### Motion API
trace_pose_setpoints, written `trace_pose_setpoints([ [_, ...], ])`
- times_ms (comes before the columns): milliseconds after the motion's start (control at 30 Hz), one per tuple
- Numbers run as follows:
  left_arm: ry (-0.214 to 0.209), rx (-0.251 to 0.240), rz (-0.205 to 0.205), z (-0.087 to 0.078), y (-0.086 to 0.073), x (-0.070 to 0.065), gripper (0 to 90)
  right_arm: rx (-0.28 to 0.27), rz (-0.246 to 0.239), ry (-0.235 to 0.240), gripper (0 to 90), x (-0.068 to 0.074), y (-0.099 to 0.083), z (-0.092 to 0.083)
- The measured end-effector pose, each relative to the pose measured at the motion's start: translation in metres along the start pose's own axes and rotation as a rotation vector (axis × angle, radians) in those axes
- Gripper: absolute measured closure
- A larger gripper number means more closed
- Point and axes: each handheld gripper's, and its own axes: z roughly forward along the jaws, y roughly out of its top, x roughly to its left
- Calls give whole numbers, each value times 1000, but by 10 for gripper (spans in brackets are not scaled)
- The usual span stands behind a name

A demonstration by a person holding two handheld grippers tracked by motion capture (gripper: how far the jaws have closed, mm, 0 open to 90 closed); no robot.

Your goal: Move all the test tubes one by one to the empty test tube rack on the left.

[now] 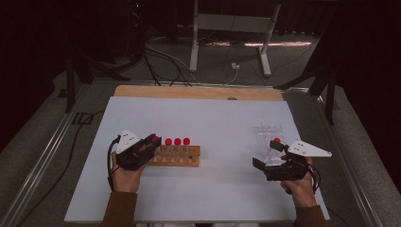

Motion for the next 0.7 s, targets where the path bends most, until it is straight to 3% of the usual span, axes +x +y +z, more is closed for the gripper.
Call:
trace_pose_setpoints([
  [267, 7, 35, 17, 2, -6, 0, 708, 3, -4, 1, 0, 1, 0, 0],
  [567, -8, 42, 5, 4, -9, 1, 701, -3, -7, -3, 0, -1, 1, -2],
  [700, -20, 21, -14, 2, -9, 4, 598, -12, -13, -14, 0, -2, 2, -5],
])
